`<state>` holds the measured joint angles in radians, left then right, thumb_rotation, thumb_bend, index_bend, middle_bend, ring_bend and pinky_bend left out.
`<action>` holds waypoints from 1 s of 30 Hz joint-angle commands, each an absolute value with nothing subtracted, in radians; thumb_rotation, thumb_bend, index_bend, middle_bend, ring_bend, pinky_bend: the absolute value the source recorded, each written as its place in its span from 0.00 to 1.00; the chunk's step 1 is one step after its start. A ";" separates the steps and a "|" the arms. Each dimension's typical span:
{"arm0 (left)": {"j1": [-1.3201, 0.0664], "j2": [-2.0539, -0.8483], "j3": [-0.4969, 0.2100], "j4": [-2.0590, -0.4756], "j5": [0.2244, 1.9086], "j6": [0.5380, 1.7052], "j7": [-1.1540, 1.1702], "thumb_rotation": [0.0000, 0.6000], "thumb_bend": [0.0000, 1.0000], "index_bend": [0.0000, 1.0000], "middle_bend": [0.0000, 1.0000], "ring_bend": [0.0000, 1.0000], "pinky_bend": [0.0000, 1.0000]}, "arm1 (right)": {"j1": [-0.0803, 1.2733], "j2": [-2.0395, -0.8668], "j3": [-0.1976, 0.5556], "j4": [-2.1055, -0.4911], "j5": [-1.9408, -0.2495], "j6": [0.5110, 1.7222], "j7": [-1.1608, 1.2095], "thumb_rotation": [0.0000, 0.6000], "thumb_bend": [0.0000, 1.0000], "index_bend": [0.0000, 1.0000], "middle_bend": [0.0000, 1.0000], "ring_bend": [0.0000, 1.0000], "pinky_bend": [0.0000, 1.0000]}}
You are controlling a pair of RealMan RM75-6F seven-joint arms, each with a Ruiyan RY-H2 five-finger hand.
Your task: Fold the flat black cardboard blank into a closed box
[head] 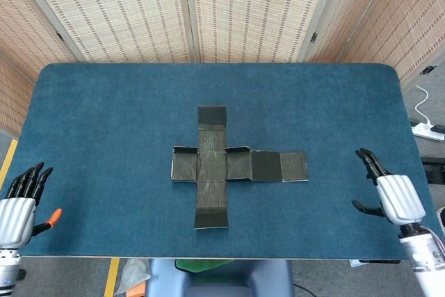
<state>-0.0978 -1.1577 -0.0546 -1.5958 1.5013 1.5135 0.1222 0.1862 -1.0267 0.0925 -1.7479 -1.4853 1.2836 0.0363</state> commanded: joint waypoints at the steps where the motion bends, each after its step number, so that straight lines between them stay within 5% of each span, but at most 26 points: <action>1: -0.101 -1.162 -0.054 -1.588 1.502 1.508 0.120 1.00 0.25 0.02 0.00 0.02 0.12 | 0.292 -1.030 0.143 -1.801 -1.386 1.141 0.013 1.00 0.10 0.00 0.05 0.58 0.87; 4: -0.101 -1.165 -0.054 -1.581 1.499 1.506 0.115 1.00 0.24 0.02 0.00 0.02 0.12 | 0.363 -1.054 0.170 -1.809 -1.312 1.040 -0.017 1.00 0.09 0.00 0.03 0.63 0.94; 15: -0.102 -1.175 -0.052 -1.561 1.492 1.497 0.105 1.00 0.25 0.02 0.00 0.02 0.12 | 0.594 -1.191 0.225 -1.761 -1.008 0.776 -0.118 1.00 0.09 0.00 0.00 0.67 0.95; 30: -0.112 -1.182 -0.044 -1.542 1.493 1.469 0.084 1.00 0.24 0.02 0.00 0.02 0.12 | 0.794 -1.341 0.175 -1.592 -0.648 0.689 -0.244 1.00 0.06 0.00 0.01 0.69 0.95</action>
<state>-0.1118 -1.1818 -0.0446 -1.5419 1.4923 1.4693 0.0838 0.7556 -1.3143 0.1937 -1.6258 -0.6952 0.7098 -0.2122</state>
